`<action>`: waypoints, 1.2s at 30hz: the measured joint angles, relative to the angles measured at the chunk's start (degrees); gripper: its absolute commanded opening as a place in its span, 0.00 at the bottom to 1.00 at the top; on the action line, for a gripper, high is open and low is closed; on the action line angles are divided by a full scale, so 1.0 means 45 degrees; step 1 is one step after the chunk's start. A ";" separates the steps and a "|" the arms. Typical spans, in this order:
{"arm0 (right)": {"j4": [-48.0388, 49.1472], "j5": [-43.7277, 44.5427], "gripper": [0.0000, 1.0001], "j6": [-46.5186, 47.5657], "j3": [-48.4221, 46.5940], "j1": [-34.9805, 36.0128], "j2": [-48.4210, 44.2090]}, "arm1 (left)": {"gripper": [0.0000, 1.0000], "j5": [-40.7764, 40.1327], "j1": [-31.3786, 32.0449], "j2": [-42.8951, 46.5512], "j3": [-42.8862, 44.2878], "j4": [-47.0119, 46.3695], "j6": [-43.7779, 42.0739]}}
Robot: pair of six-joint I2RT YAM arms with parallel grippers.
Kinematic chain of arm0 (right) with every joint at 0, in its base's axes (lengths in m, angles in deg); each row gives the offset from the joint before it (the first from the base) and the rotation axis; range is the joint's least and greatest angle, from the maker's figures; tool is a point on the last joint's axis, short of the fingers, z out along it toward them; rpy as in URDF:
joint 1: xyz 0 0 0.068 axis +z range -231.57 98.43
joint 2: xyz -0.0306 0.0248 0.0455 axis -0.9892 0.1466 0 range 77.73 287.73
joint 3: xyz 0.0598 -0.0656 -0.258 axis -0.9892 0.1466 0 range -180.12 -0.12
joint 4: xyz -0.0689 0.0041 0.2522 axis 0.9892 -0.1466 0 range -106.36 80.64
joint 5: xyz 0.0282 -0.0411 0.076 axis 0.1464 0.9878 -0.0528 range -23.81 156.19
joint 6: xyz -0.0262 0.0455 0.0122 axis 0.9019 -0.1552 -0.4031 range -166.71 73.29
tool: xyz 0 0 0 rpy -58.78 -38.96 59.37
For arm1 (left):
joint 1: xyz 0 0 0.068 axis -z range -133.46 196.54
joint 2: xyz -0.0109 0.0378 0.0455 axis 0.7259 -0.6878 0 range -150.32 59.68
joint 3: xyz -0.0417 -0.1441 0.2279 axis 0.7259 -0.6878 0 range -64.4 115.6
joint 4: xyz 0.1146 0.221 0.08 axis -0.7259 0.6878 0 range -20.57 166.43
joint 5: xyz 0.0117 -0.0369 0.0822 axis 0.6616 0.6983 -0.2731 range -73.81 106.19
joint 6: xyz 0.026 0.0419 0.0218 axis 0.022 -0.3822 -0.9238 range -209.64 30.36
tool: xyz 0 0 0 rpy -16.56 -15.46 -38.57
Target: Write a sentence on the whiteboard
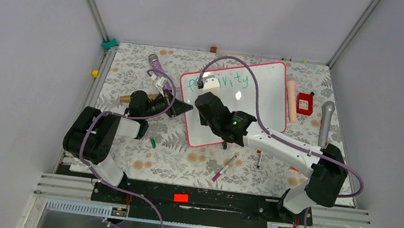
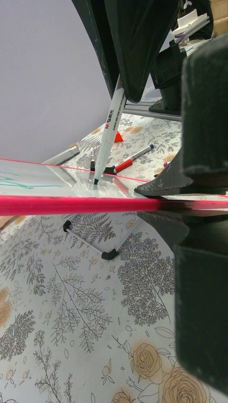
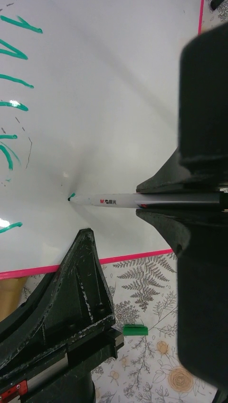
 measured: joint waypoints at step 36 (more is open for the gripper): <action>0.0471 -0.0350 0.00 -0.0010 0.0826 0.0000 -0.1030 | 0.00 -0.0015 0.0010 0.0015 0.0000 0.0029 -0.0034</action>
